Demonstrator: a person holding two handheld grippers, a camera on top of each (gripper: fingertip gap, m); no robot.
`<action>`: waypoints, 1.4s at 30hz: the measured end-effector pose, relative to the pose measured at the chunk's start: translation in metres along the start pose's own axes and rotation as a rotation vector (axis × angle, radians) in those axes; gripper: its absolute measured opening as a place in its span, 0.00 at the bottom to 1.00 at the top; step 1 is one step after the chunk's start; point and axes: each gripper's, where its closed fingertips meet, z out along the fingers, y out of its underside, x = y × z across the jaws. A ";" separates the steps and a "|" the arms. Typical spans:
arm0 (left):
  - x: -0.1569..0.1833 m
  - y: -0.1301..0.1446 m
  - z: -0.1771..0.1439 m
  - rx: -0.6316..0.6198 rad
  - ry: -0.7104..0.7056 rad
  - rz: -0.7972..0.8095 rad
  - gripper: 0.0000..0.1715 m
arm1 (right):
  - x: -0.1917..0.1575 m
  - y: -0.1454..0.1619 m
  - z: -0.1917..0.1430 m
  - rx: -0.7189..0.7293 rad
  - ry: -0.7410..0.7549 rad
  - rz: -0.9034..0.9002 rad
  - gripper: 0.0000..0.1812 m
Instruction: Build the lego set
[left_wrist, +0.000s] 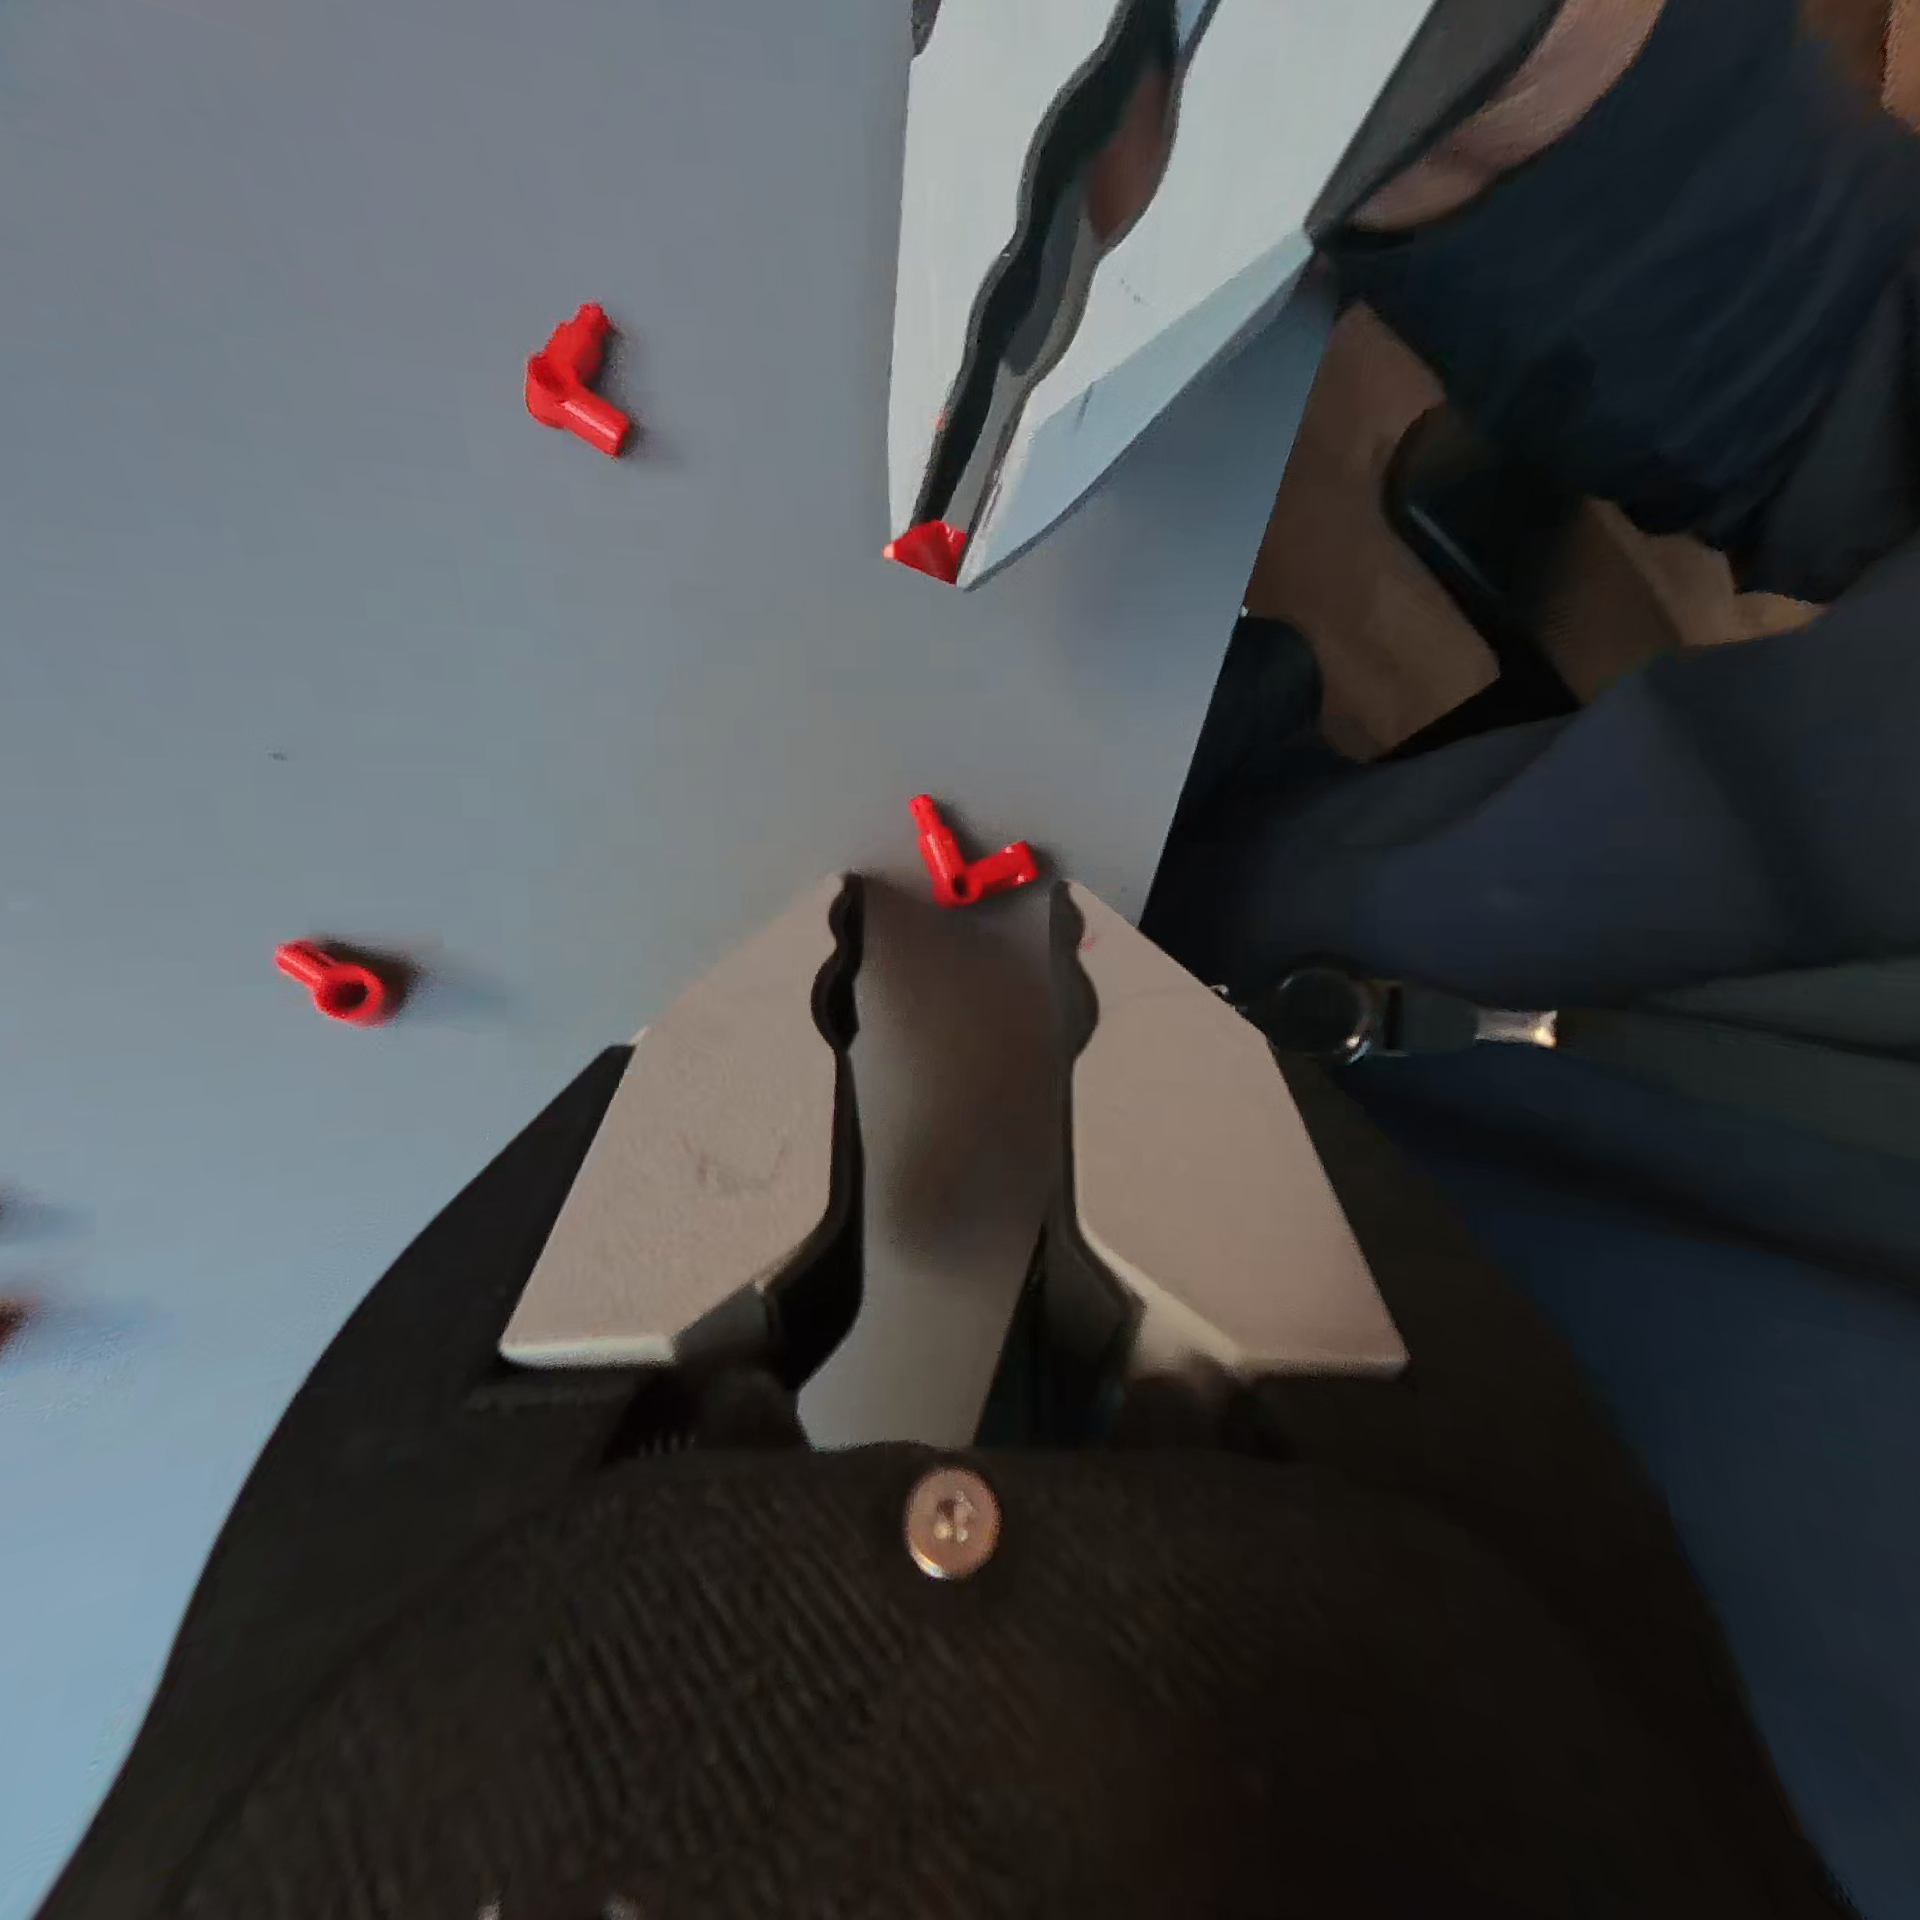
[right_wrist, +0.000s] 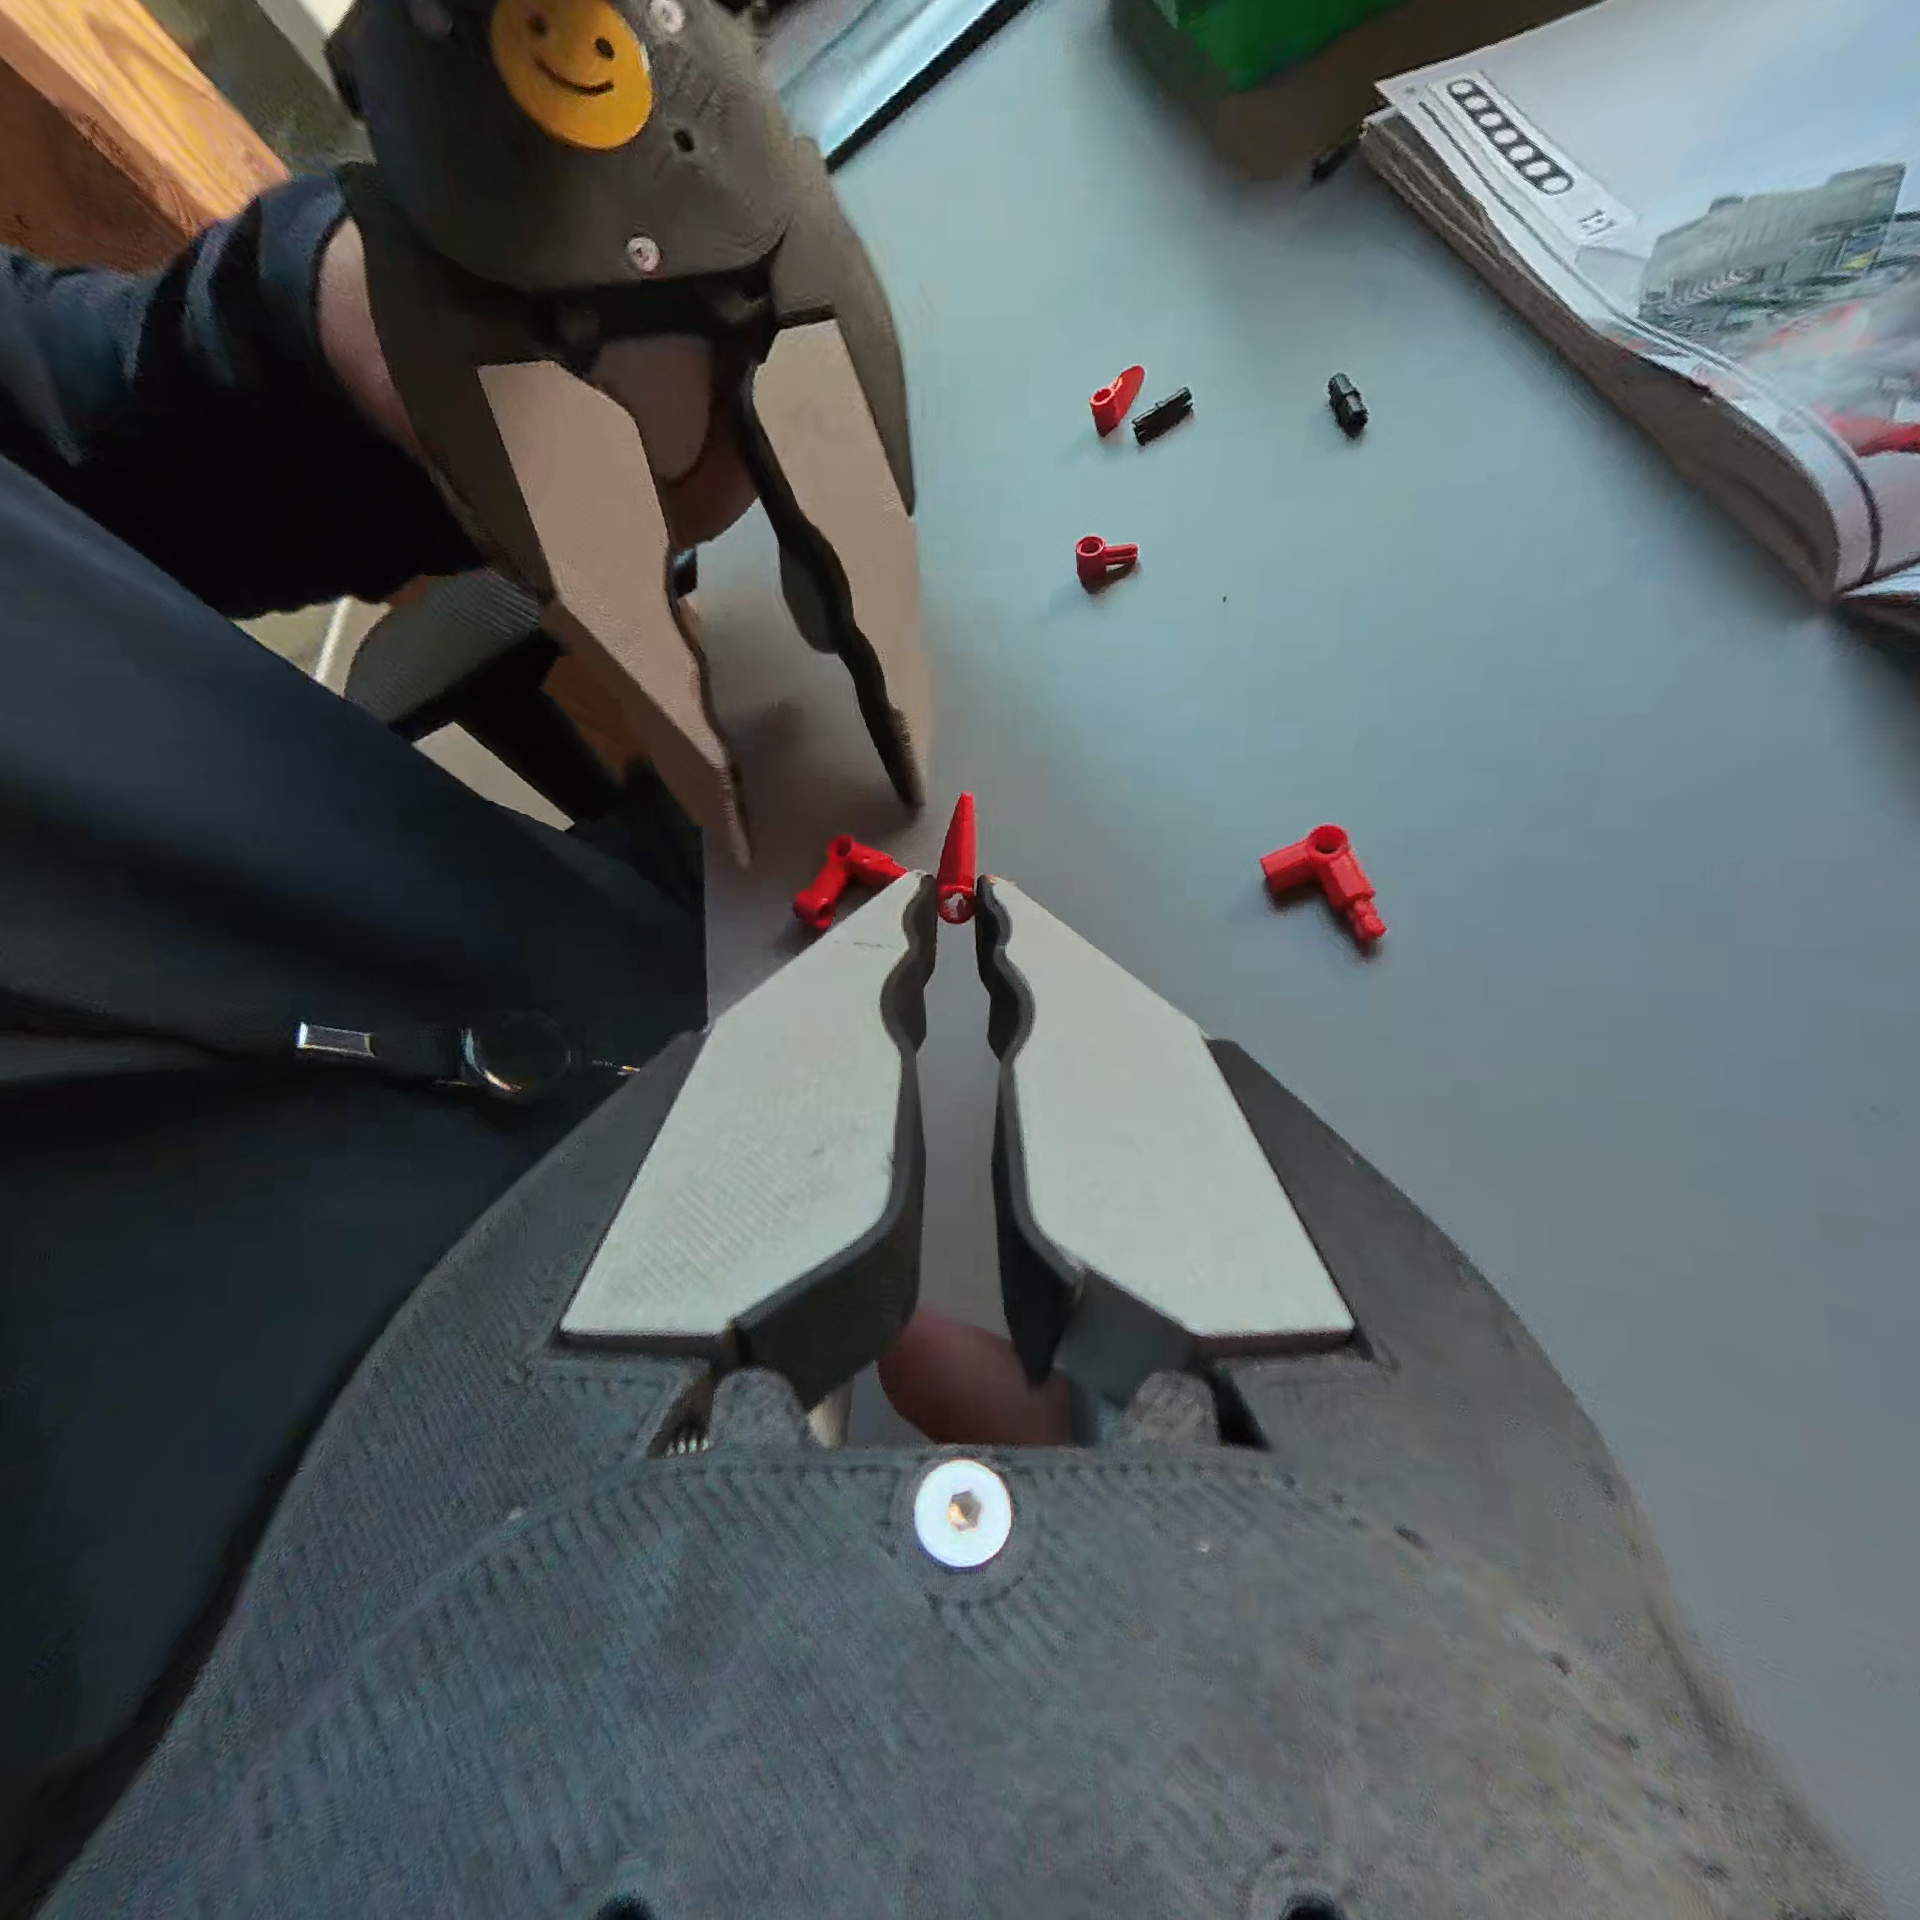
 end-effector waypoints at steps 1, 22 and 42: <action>0.005 -0.002 0.001 0.027 0.012 -0.031 0.24 | 0.000 0.000 0.000 0.003 0.010 0.008 0.02; -0.001 -0.001 0.014 0.083 -0.344 0.235 0.12 | -0.004 0.011 0.019 0.057 -0.074 0.560 0.02; 0.008 -0.014 -0.015 0.287 -0.279 0.606 0.12 | -0.018 -0.015 0.014 0.260 -0.286 0.763 0.02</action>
